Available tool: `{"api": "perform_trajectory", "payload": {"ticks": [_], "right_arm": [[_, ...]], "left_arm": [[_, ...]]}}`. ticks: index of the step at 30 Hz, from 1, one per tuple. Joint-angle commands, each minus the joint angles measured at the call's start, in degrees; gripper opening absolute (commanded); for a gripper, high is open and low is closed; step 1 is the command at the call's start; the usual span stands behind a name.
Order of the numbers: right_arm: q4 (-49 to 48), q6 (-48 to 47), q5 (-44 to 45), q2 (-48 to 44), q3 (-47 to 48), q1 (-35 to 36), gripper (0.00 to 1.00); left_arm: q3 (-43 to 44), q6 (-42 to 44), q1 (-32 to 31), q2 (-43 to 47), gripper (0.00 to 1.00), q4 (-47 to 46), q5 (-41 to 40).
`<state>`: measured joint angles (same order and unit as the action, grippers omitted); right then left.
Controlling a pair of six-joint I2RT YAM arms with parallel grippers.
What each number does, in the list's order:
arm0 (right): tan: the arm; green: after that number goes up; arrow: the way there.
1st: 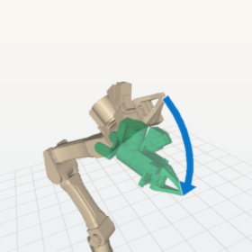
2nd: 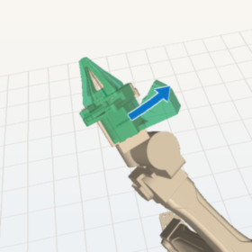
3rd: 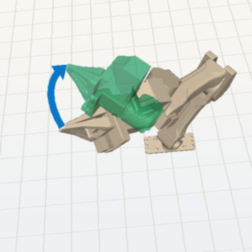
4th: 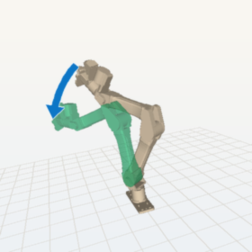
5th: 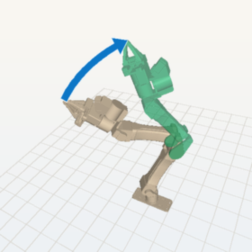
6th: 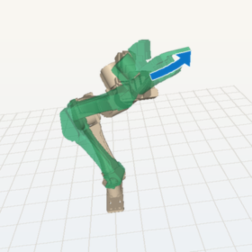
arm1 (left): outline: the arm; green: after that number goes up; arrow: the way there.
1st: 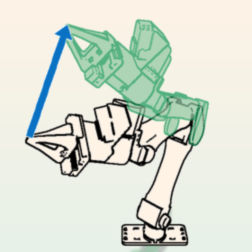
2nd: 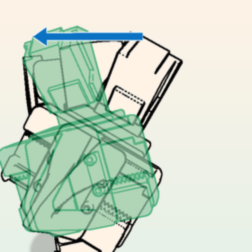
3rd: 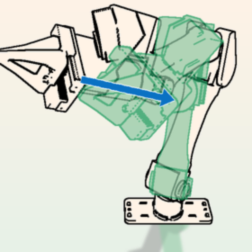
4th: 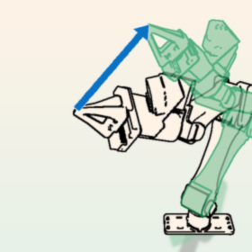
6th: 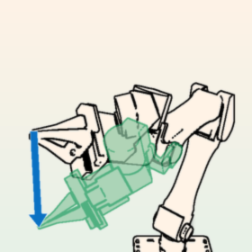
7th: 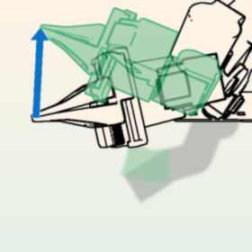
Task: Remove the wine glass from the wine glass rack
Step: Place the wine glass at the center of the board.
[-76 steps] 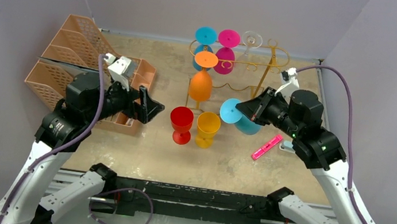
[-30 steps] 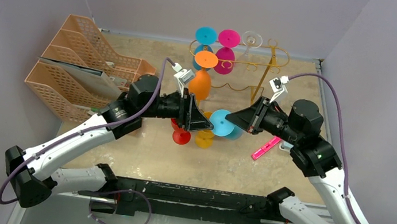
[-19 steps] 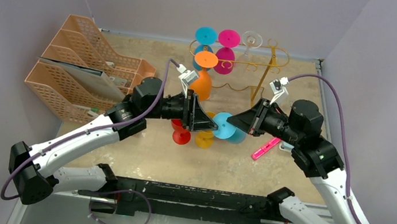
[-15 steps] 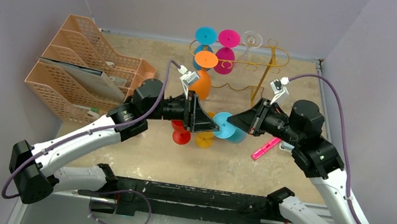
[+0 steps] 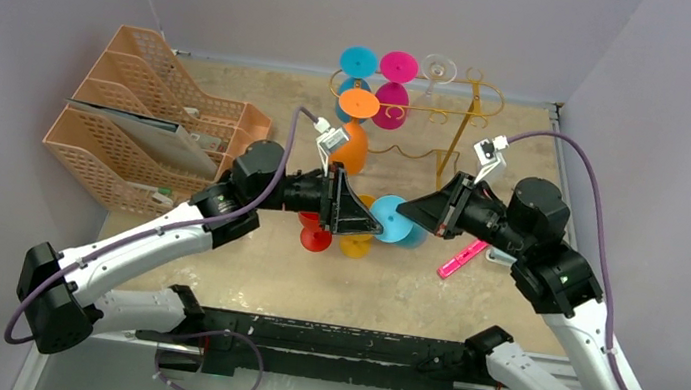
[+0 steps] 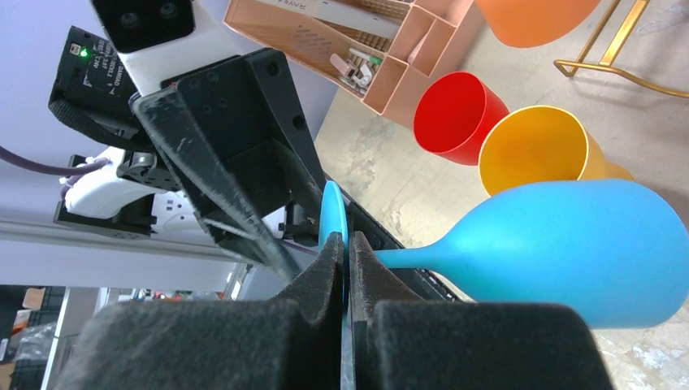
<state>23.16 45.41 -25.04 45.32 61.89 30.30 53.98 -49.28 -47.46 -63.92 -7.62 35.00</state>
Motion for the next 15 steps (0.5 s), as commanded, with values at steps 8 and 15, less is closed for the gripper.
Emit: {"api": "perform_trajectory", "payload": {"ticks": [8,15], "right_arm": [[-6.49,2.21,-2.35,-0.78,-1.2,-0.07,0.0],[-2.97,-2.51,-2.16,0.49,1.28,-0.06,0.0]], "left_arm": [[1.18,-0.39,-1.73,-3.0,0.25,-4.45,7.57],[1.42,1.24,-1.77,-1.66,0.35,-2.77,5.69]]}}
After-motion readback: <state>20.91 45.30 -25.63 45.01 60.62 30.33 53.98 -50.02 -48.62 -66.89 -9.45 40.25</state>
